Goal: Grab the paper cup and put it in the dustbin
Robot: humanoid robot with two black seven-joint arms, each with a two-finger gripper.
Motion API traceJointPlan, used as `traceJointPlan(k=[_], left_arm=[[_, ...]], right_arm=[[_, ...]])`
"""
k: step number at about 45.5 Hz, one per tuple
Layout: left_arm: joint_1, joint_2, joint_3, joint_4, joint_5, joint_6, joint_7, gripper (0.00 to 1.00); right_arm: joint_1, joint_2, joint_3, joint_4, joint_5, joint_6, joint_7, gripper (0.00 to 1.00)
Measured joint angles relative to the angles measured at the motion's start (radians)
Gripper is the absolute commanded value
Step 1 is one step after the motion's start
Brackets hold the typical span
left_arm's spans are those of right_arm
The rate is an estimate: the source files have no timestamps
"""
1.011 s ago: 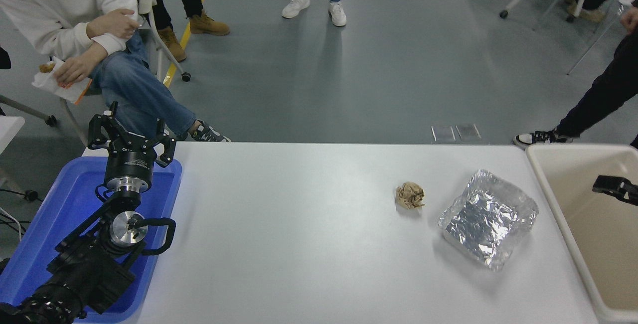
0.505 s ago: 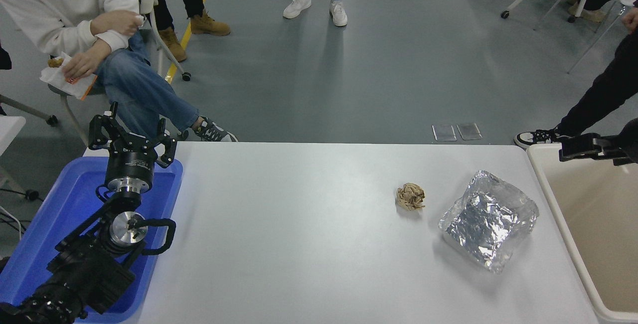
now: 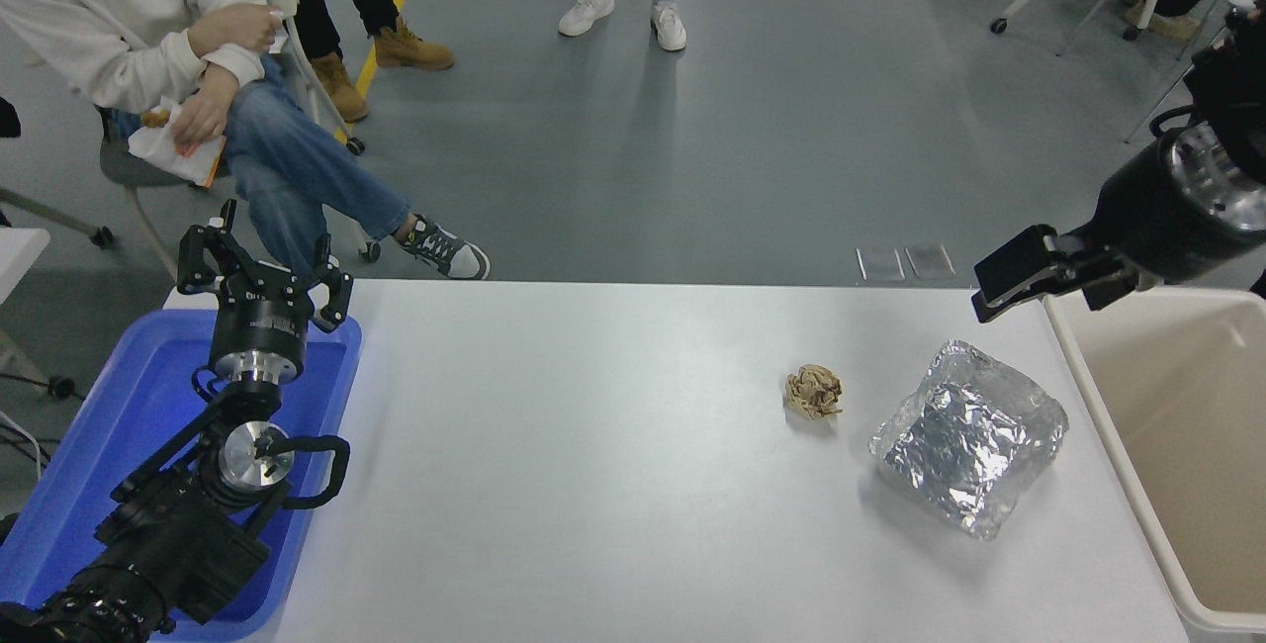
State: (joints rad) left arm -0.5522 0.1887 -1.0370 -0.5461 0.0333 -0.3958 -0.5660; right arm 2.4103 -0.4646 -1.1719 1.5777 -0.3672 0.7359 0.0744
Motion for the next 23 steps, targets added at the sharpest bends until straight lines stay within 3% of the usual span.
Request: traceJointPlan(k=[10, 23], left_arm=[[0.000, 0.000, 0.000, 0.000, -0.001, 0.000, 0.000, 0.99], [0.000, 0.000, -0.001, 0.000, -0.001, 0.000, 0.000, 0.99]], right_arm=[[0.081, 0.091, -0.009, 0.042, 0.133, 0.032, -0.001, 1.00], [0.140, 0.122, -0.071, 0.069, 0.189, 0.045, -0.001, 1.00]])
